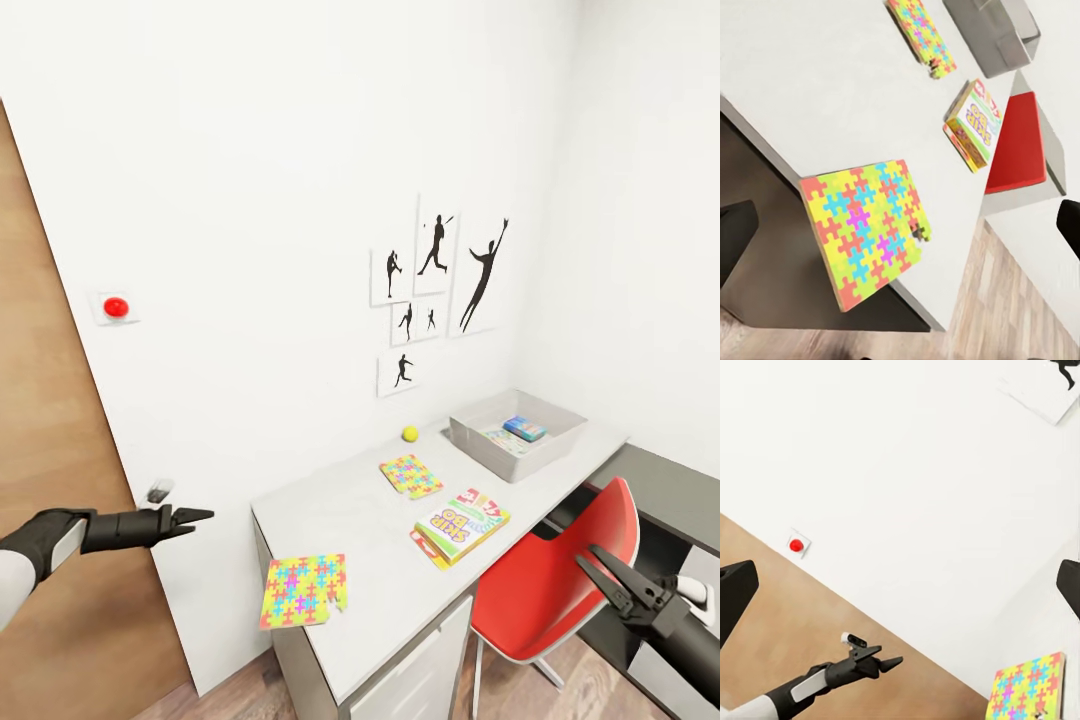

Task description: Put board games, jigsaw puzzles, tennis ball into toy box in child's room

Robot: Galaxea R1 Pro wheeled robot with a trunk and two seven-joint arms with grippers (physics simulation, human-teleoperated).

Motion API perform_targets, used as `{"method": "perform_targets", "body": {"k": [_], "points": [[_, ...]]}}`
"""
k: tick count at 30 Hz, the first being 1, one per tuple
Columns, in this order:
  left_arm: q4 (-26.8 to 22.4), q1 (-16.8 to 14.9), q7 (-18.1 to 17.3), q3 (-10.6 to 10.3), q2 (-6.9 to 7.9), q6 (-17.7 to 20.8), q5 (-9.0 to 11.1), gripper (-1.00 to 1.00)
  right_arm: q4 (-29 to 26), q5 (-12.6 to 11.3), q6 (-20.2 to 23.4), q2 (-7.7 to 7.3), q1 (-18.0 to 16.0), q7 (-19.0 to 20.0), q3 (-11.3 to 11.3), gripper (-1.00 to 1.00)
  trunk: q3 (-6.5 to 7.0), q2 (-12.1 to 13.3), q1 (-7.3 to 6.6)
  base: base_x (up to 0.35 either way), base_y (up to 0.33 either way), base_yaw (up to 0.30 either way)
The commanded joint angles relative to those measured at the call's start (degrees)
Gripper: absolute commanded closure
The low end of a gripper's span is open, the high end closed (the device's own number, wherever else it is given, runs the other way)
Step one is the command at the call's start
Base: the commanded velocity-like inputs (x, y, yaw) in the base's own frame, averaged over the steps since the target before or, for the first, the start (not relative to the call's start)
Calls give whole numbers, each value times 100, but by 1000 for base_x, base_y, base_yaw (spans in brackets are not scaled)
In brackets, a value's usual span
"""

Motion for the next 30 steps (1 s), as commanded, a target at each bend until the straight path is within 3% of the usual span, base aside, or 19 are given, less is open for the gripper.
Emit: {"method": "perform_targets", "body": {"k": [1,5,20,30], "points": [[0,-1,-11,-27,0,65,47,-100,5,-20,34,-1,-1,-1,-37,-100,-10,-9,2,0,0,0],[2,3,-3,-22,0,92,50,-100,13,-21,38,0,-1,0,-82,-100,-64,-129,68,0,0,0],[-5,5,16,-6,-7,499,47,-100,17,-30,104,-8,-1,0,-134,-100,-64,-129,68,0,0,0],[2,5,132,2,-53,521,57,-100,17,-30,167,-4,-1,0,-151,-100,-243,-530,288,0,0,0]]}}
